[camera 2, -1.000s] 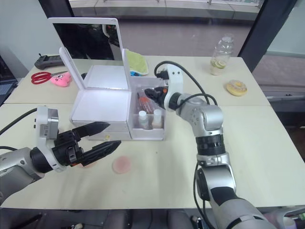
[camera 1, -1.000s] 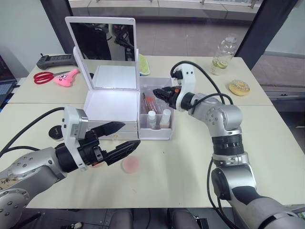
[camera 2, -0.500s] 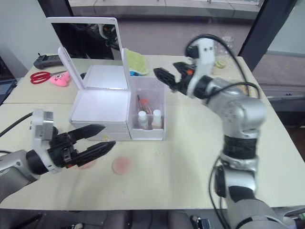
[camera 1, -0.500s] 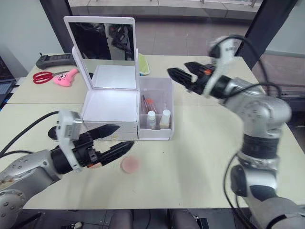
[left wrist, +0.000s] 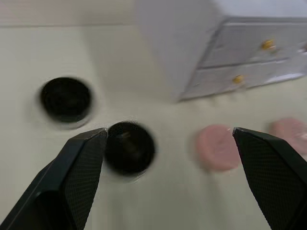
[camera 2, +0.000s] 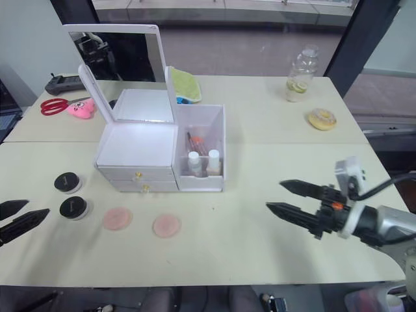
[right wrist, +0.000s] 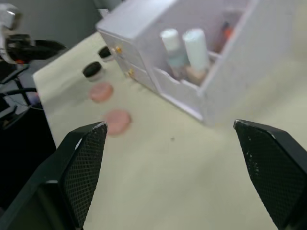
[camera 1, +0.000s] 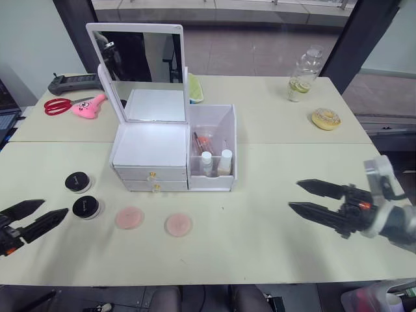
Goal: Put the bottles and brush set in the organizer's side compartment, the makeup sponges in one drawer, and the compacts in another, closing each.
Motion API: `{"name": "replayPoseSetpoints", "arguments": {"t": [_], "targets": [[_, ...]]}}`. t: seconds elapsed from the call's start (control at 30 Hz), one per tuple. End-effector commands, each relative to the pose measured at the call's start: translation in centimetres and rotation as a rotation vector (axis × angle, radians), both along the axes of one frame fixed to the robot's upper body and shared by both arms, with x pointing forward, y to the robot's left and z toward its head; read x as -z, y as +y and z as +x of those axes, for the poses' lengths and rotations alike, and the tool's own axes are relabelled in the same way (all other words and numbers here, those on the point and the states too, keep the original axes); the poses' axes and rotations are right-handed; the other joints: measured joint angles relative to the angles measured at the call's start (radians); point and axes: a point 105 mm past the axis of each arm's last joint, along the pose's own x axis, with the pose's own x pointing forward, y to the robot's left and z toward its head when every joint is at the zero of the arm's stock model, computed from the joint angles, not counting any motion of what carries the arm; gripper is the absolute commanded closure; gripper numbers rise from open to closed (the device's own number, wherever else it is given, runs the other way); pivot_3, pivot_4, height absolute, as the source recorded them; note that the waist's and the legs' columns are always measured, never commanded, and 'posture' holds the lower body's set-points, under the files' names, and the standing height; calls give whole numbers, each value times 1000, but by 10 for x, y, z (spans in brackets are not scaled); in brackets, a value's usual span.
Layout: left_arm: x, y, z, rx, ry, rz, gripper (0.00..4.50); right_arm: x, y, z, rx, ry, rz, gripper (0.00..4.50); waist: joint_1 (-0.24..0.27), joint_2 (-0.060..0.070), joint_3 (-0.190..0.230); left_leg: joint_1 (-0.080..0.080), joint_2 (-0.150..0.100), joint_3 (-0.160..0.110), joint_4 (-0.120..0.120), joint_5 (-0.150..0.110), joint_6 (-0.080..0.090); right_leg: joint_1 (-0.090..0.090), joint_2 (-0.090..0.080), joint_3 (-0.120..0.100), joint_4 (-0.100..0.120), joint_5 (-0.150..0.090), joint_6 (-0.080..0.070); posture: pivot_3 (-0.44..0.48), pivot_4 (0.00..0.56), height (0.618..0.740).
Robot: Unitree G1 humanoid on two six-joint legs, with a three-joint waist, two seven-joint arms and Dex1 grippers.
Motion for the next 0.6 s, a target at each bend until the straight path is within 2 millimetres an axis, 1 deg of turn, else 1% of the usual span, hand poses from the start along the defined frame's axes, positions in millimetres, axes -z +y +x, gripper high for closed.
{"name": "replayPoseSetpoints", "arguments": {"t": [0.03,0.13,0.27,0.33,0.37,0.5,0.53,0.57,0.6], "targets": [[-15,24,-4,-51,-51,63,0,-3,-28,0,131,-81,-45,14,-2,-1,-1,0,0,0,1,-1,-2,0,0,0,1,0,0,0,150,740],[-20,33,-4,-65,-62,65,0,-1,-35,-3,176,-108,-49,14,-4,-3,-2,0,1,1,2,-2,-3,-1,0,0,1,0,0,0,150,740],[-23,27,1,-35,-55,65,0,1,-37,-9,169,-95,-55,14,-4,-3,-2,0,1,2,1,-2,-3,-1,0,1,2,1,0,0,150,740],[-24,26,8,-21,-51,63,0,2,-32,-10,128,-84,-52,14,-4,-3,-2,0,1,3,1,-1,-1,-1,0,1,2,1,1,0,150,740],[-24,26,11,-9,-47,67,0,1,-26,-9,98,-84,-47,14,-4,-3,-2,0,1,3,1,0,0,-1,0,1,2,3,5,0,150,740],[-28,6,13,83,-48,68,0,-6,-2,-2,3,-99,-14,14,-10,-3,-2,0,2,4,1,0,0,-2,1,2,2,4,4,0,150,740],[-29,-4,12,100,-62,41,0,-7,6,1,-10,-98,5,14,-10,-3,-2,0,3,4,1,0,0,-2,1,3,2,5,6,0,150,740],[-25,-19,10,120,-75,11,0,-7,17,3,-28,-99,19,14,-11,-3,-2,-1,3,4,1,0,1,-2,1,3,2,5,6,0,150,740],[-17,-39,5,137,-81,-11,0,-6,27,4,-45,-92,24,14,-13,-3,-2,-1,3,4,0,1,2,-2,1,3,2,5,7,0,150,740]]}}
